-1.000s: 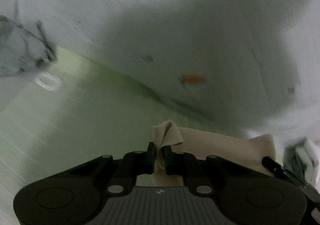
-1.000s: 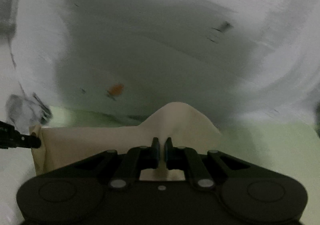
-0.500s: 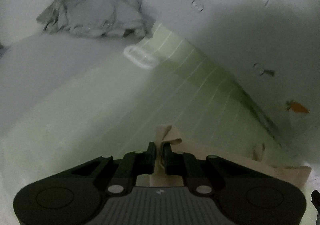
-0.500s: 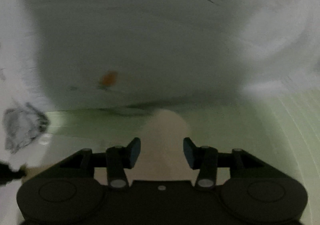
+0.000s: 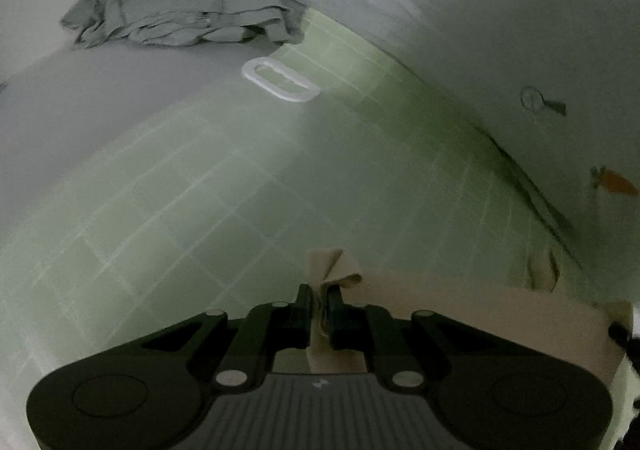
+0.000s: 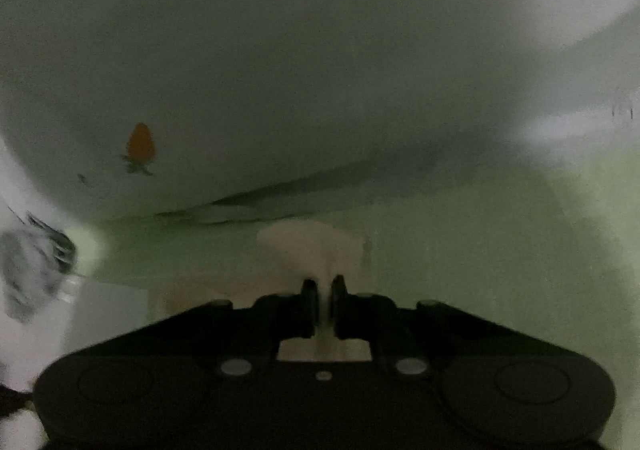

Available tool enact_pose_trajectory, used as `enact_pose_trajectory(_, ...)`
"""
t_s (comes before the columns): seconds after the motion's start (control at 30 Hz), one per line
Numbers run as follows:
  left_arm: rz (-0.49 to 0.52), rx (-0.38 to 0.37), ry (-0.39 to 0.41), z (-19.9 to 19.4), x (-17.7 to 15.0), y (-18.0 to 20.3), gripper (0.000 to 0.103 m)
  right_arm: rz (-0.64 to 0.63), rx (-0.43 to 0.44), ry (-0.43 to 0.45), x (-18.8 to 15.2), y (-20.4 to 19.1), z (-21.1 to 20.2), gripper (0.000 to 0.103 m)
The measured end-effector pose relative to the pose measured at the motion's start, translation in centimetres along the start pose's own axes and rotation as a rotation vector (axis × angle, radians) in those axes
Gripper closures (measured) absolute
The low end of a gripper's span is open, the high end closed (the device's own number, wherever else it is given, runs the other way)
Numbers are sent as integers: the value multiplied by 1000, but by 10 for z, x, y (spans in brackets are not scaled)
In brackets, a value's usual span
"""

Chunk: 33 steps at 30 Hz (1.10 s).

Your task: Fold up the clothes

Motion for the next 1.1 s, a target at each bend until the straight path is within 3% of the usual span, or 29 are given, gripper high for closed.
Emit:
enact_pose_trajectory(0.1,-16,-3,-9,8,-2,3,94,4,-51,-12,4,7,12,84)
enact_pose_trajectory(0.17,-18,3,-5,8,-2,5,94,-41,-98,6,8,6,4,65)
enact_pose_trajectory(0.2,-12,2,3,5,-2,6,94,-72,-121,31,9,2,-6,63)
enact_pose_trajectory(0.23,-6,2,10,2,-2,7,94,-100,-142,57,9,-1,-18,63)
enact_pose_trajectory(0.33,8,-9,30,-8,-1,10,94,-110,-146,122,-6,-7,-64,102)
enact_pose_trajectory(0.53,36,-83,53,-42,-4,19,94,-58,-143,4,-97,-23,-128,102)
enact_pose_trajectory(0.77,101,-169,52,-73,-14,27,94,-90,-112,-158,-194,-59,-155,102)
enact_pose_trajectory(0.93,149,-211,41,-85,-25,31,94,-162,-21,-159,-215,-109,-173,97)
enact_pose_trajectory(1.03,171,-233,35,-89,-30,33,94,-147,-117,-65,-206,-107,-187,93)
enact_pose_trajectory(1.1,188,-242,35,-91,-33,34,94,-85,-191,-69,-208,-91,-192,91)
Point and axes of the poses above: each gripper's, at about its wrist camera, not at the fingertips, and z roughly the way its jaws point, y to its right, x to its top, the point moved 9 cm from there along z, roughly the way its jaws point, and after that the axes turned 1 degree about y, right-handed, at the moved point
